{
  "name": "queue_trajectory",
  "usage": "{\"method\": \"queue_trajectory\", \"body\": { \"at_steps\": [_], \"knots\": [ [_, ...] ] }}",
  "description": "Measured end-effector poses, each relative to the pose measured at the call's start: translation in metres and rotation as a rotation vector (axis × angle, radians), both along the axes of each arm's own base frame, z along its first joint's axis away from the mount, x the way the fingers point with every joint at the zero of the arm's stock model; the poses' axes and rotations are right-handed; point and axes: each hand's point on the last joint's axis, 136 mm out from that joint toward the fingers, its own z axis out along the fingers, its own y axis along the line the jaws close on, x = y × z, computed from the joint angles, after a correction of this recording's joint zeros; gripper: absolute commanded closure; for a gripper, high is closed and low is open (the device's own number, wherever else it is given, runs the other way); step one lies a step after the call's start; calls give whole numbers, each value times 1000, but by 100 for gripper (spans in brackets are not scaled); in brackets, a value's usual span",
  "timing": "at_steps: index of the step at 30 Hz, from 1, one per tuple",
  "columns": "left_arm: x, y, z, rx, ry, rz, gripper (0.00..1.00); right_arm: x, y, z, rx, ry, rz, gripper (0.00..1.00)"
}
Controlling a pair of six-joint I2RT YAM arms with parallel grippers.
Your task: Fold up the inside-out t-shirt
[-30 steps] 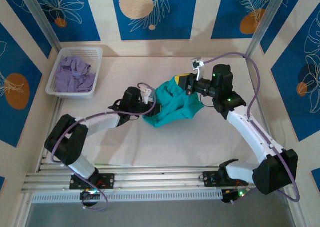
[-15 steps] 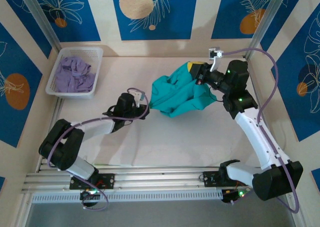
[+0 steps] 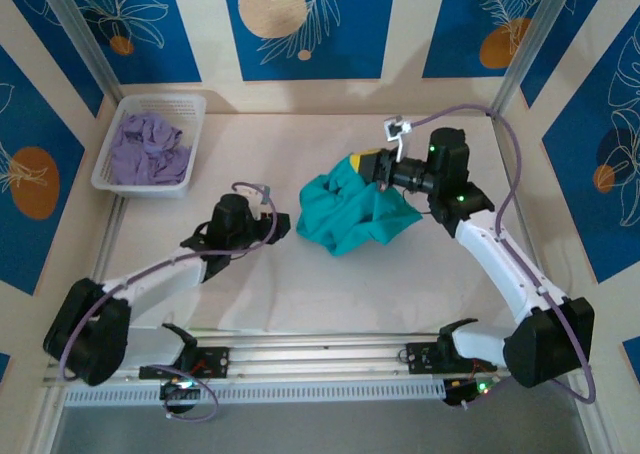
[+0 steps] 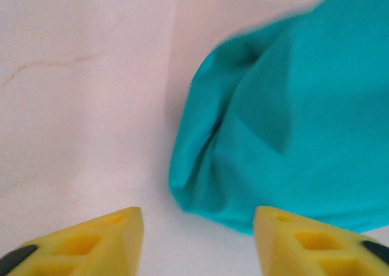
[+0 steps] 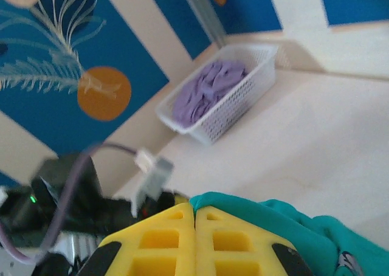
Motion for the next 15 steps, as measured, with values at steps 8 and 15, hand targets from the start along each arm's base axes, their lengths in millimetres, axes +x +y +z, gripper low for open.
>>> {"method": "queue_trajectory", "body": {
  "at_steps": [8, 15],
  "knots": [
    [7, -32, 46, -100, -2, -96, 32, -34, 12, -42, -78, 34, 81, 100],
    [21, -76, 29, -112, 123, -194, 66, -34, 9, -34, -84, -7, 53, 100]
  ]
}}
